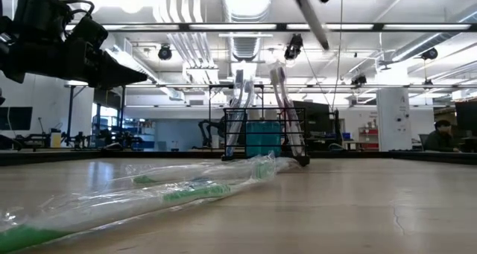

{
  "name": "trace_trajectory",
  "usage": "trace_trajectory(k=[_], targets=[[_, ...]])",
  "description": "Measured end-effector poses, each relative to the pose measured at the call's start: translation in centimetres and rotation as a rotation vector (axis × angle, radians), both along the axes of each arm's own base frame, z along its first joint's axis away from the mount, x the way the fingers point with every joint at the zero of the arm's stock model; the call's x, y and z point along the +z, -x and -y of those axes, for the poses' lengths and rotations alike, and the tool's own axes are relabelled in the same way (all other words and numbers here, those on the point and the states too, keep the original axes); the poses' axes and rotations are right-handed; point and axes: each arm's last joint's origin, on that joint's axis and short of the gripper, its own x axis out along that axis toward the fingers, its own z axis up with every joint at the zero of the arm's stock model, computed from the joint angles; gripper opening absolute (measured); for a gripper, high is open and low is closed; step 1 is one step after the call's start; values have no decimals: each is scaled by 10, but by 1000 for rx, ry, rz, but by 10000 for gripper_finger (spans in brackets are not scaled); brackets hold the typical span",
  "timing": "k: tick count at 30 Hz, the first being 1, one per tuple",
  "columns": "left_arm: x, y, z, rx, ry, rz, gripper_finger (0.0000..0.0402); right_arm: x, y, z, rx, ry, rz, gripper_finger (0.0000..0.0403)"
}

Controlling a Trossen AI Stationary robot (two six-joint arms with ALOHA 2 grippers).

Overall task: Pick & Place toothbrushing station
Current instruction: Put the purple toothbrush into the wire organizer

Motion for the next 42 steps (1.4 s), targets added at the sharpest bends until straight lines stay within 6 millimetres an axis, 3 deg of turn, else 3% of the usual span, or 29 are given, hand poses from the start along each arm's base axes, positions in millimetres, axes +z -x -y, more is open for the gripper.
trace_trajectory(k=[5,14,19,26,42], targets=[[0,0,0,1,-6,-2,7,4,55,32,-30,-5,243,18],[2,0,0,1,-63,0,7,-32,137,68,-19,-19,491,18],[2,0,0,2,-50,3,7,-53,167,77,-9,3,577,18],[2,0,0,0,-88,-7,7,-74,188,80,18,16,667,18],[2,0,0,2,-56,2,7,-124,191,80,40,21,692,18]])
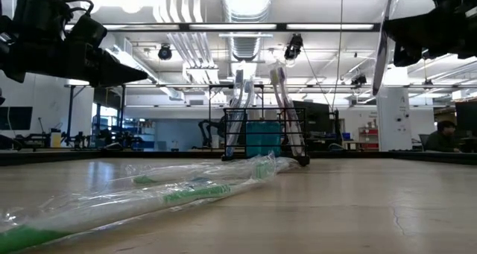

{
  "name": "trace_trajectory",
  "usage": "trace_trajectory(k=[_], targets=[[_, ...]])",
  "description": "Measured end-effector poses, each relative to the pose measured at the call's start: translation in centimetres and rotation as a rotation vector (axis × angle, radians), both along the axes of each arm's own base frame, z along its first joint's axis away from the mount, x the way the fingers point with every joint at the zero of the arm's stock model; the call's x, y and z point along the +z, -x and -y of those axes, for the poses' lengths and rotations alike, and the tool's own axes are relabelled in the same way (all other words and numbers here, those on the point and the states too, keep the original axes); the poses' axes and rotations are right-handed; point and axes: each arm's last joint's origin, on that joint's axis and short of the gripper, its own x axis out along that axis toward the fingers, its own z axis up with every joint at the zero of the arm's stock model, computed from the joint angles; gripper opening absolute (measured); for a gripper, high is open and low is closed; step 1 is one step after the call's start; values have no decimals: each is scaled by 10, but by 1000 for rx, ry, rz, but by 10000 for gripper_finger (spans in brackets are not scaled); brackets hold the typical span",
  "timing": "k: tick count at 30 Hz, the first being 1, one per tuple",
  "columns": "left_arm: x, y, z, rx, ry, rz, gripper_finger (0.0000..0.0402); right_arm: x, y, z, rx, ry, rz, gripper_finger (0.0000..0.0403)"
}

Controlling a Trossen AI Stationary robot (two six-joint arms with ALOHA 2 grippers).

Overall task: Pick & Place toothbrushing station
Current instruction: Put the purple toothbrush into the wire organizer

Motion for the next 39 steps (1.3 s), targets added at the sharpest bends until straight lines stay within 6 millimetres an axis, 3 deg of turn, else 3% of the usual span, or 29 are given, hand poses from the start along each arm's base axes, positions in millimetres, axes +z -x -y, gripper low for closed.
trace_trajectory(k=[13,19,27,29,33,39], targets=[[0,0,0,6,-7,-2,7,12,0,2,-69,-9,85,18],[0,0,0,6,-2,0,7,59,-9,7,-147,23,66,18],[0,0,0,4,-3,-1,7,119,-63,17,-221,140,-49,18],[0,0,0,4,-11,-3,7,123,-81,22,-190,160,-75,18],[0,0,0,4,-14,-4,7,123,-107,35,-141,152,34,18],[0,0,0,4,-13,-4,7,90,-125,55,-115,89,-97,18]])
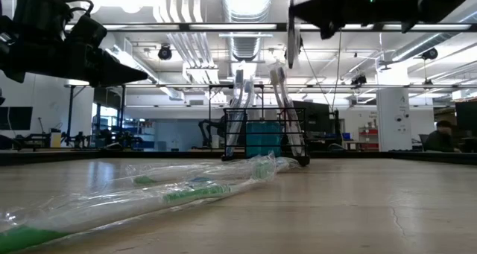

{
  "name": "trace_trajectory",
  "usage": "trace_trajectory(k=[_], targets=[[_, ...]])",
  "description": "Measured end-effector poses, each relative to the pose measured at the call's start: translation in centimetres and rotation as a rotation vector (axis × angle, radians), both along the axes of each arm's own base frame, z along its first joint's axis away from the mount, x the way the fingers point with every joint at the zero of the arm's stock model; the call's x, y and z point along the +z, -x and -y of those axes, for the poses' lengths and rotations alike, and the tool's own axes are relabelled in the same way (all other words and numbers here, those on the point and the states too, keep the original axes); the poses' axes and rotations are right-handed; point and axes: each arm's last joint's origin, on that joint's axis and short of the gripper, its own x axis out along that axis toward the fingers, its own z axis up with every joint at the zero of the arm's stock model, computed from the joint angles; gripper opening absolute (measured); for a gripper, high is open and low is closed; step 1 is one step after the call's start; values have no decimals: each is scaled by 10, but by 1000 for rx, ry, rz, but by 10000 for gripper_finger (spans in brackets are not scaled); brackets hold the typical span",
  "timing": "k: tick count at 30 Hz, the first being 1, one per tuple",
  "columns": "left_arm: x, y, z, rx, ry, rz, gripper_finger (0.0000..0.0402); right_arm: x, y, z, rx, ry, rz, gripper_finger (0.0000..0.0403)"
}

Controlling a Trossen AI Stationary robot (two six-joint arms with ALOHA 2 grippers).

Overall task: Pick & Place toothbrushing station
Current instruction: Put the purple toothbrush into the wire organizer

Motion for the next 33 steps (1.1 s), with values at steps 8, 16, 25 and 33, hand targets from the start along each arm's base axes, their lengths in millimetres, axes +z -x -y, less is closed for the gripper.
trace_trajectory(k=[8,16,25,33], targets=[[-3,0,0,0,18,-25,7,-22,1,0,28,-64,-59,18],[-4,0,0,2,42,-29,7,-48,2,0,22,-105,-54,18],[-4,0,0,2,48,-30,7,-71,-8,5,-59,-123,-93,18],[-4,0,0,4,49,-34,7,-89,-18,8,-87,-175,-120,18]])
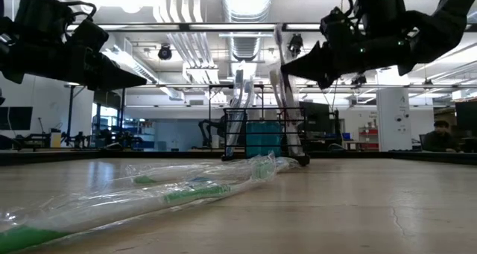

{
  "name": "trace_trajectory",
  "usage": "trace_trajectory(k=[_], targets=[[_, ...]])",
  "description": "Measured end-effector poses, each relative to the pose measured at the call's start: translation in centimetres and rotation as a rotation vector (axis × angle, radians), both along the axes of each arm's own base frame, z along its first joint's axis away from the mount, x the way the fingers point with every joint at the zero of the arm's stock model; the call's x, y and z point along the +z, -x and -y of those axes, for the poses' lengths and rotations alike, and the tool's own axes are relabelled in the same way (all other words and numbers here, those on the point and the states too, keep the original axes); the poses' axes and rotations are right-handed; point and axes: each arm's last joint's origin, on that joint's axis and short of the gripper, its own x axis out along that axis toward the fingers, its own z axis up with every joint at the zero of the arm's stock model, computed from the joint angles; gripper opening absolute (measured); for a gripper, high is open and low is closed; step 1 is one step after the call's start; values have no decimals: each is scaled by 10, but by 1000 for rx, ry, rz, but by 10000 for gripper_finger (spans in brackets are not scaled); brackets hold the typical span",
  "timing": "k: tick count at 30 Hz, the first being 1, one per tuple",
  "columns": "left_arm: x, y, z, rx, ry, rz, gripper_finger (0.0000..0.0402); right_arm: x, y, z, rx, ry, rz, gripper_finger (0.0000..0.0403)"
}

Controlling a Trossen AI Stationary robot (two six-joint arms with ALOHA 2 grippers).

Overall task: Pick & Place toothbrushing station
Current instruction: Put the purple toothbrush into the wire organizer

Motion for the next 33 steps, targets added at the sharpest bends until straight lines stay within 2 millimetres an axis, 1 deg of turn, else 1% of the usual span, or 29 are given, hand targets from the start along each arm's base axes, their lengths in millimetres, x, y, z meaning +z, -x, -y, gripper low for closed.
trace_trajectory(k=[5,11,14,20,23,26,30,33], targets=[[0,0,0,1,1,-3,7,-12,-5,2,-32,-31,-25,18],[-1,0,0,1,2,-7,7,-22,-7,3,-58,-44,-24,18],[-1,0,0,1,2,-6,7,-28,-5,3,-60,-36,-14,18],[-1,0,0,1,-3,-11,7,-41,8,-1,-59,-12,57,18],[-1,0,0,0,-12,-15,7,-48,12,-2,-61,-36,72,18],[-1,0,0,-1,-23,-20,7,-53,12,-1,-63,-58,69,18],[-1,0,0,4,-25,-21,7,-59,5,0,-63,-65,49,18],[-1,0,-1,17,-30,-22,7,-60,1,1,-63,-82,50,27]])
